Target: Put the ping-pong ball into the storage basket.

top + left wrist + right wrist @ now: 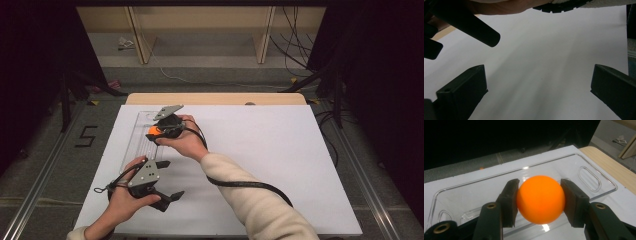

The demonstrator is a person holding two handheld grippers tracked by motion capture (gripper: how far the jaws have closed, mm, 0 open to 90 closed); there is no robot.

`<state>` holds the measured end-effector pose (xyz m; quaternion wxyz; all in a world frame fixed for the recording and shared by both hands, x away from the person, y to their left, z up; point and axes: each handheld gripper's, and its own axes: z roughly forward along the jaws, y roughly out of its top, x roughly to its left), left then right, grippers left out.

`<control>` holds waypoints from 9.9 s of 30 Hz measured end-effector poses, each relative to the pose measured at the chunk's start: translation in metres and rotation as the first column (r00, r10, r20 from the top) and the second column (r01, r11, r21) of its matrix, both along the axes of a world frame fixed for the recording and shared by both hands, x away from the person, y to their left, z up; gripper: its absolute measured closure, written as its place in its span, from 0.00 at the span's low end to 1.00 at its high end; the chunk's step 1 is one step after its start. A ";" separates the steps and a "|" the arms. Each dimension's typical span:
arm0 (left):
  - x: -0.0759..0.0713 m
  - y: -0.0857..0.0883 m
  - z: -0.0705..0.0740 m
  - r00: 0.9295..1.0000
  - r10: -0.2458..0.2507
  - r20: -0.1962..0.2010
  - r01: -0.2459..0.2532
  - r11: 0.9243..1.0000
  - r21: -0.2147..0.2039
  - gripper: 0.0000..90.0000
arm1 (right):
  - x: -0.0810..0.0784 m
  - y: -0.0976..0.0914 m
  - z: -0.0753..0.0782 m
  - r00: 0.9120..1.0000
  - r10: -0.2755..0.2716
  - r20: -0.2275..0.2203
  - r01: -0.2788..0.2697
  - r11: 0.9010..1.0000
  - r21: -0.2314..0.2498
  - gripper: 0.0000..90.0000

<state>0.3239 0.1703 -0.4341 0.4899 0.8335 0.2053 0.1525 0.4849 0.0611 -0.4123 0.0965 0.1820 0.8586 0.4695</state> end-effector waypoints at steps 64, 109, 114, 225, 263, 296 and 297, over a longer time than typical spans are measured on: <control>0.000 -0.001 0.000 1.000 -0.009 0.001 0.009 1.000 0.010 0.00 | 0.007 0.031 -0.006 0.999 0.039 -0.020 -0.040 0.999 -0.030 0.57; -0.001 -0.001 -0.001 1.000 -0.014 0.000 0.014 1.000 0.012 0.00 | 0.013 0.039 -0.023 0.997 0.051 -0.061 -0.056 0.995 -0.083 0.57; -0.001 -0.001 -0.001 1.000 -0.015 0.000 0.014 1.000 0.013 0.00 | 0.014 0.039 -0.024 0.997 0.050 -0.062 -0.055 0.995 -0.085 0.57; -0.001 -0.002 -0.001 1.000 -0.015 -0.003 0.015 1.000 0.018 0.00 | 0.012 -0.031 -0.003 0.998 -0.035 -0.045 0.033 0.999 -0.037 0.23; -0.001 -0.001 -0.001 1.000 -0.012 -0.004 0.012 1.000 0.021 0.00 | 0.002 -0.098 -0.004 0.993 -0.114 -0.038 0.114 0.993 -0.019 0.23; -0.001 -0.001 -0.002 1.000 -0.008 -0.002 0.008 1.000 0.019 0.00 | -0.010 -0.147 -0.009 0.984 -0.174 -0.044 0.174 0.985 -0.014 0.23; -0.001 -0.001 -0.001 1.000 -0.009 -0.004 0.009 1.000 0.021 0.00 | -0.010 -0.149 -0.009 0.983 -0.176 -0.043 0.176 0.984 -0.013 0.23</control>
